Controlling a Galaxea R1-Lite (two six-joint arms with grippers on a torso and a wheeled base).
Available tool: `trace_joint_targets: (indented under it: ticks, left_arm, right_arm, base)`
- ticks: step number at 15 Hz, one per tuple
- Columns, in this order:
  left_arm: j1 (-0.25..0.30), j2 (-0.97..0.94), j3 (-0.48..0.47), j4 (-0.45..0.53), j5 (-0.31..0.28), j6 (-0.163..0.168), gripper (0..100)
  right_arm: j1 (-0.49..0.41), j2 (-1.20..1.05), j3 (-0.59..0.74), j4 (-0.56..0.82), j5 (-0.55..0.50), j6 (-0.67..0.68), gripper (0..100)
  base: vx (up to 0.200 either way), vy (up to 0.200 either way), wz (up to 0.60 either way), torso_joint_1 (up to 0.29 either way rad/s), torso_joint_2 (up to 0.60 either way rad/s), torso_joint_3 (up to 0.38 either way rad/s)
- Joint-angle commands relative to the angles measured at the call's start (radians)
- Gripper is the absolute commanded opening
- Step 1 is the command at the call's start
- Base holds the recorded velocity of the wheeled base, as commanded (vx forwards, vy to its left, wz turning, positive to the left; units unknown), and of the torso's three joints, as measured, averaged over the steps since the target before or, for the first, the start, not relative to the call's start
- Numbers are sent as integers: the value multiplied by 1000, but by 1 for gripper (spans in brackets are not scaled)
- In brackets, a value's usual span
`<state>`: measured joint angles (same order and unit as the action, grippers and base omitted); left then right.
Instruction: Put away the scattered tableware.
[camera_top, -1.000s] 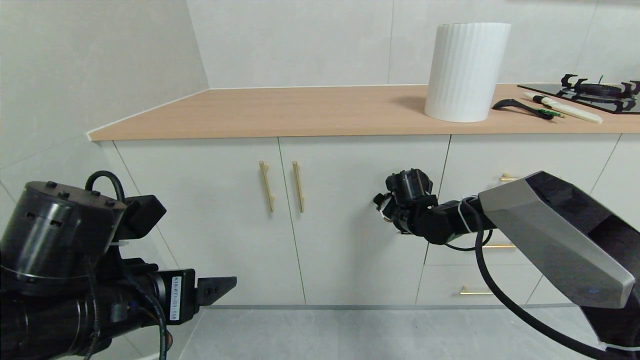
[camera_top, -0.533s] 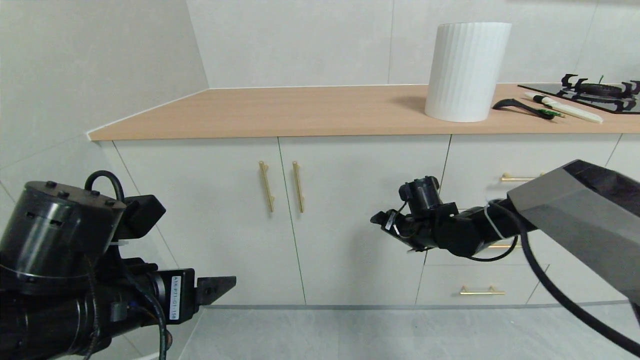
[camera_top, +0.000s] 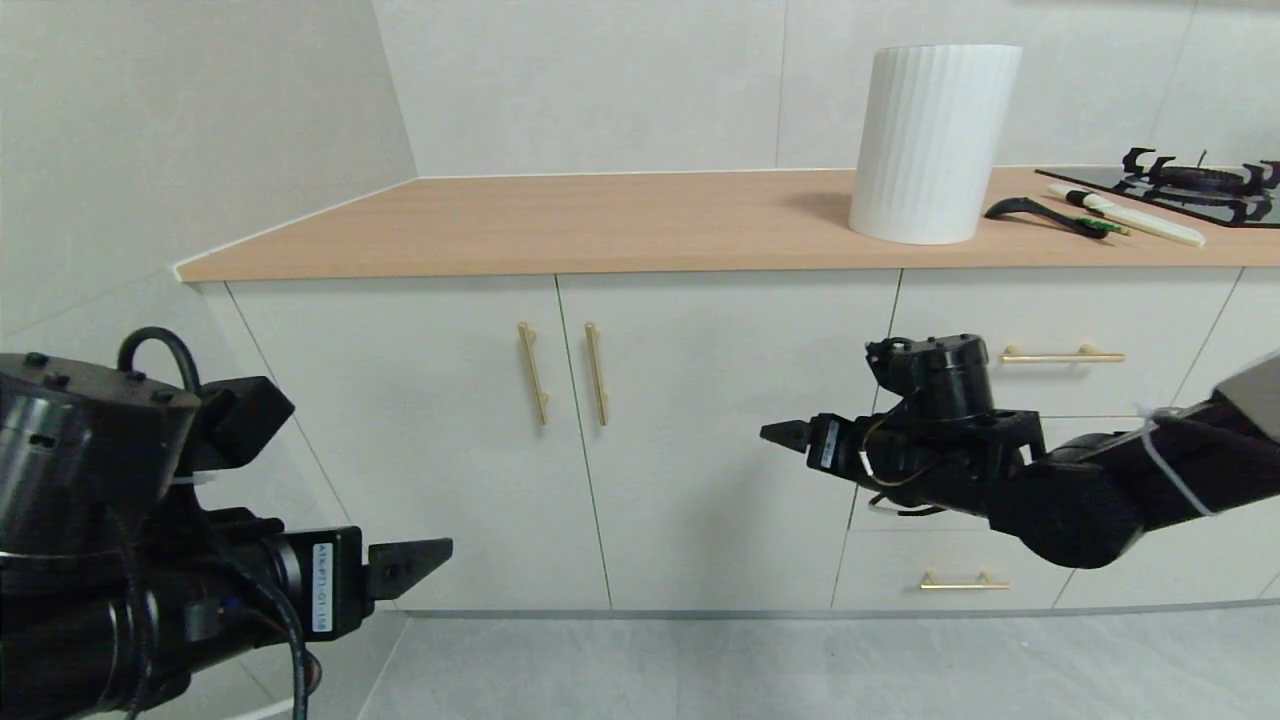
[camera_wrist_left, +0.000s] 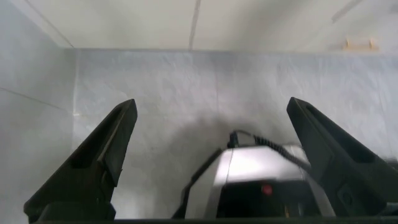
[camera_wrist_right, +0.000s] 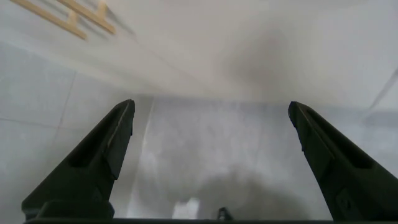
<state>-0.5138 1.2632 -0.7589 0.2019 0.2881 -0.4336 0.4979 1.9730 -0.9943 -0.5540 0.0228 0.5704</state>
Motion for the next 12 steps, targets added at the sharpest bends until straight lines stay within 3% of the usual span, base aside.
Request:
trace_joint_targets:
  ticks: [1,2,4,6,8,10,12]
  left_arm:
    - [35,-85,1,1,10,4,100]
    - [43,-122,1,4,10,10,100]
    - [75,-278,43,13,14,79,100]
    - [147,-462,138,10,13,190,100]
    - [172,-591,174,13,13,239,100]
    - [219,-728,197,16,14,254,100]
    - [256,-823,205,16,16,302,100]
  right_arm:
    - [-19,-210,86,-1,-67,-40,100]
    - [-22,-264,109,2,-98,-61,100]
    - [-24,-487,235,8,-208,-162,100]
    - [-24,-734,371,17,-256,-236,100]
    - [-44,-919,453,26,-287,-305,100]
    - [-186,-1158,526,85,-284,-405,100]
    - [-251,-1313,531,183,-282,-420,100]
  base:
    - [0,0,0,0,0,0]
    - [0,0,0,0,0,0]
    - [0,0,0,0,0,0]
    - [0,0,0,0,0,0]
    - [0,0,0,0,0,0]
    - [0,0,0,0,0,0]
    - [0,0,0,0,0,0]
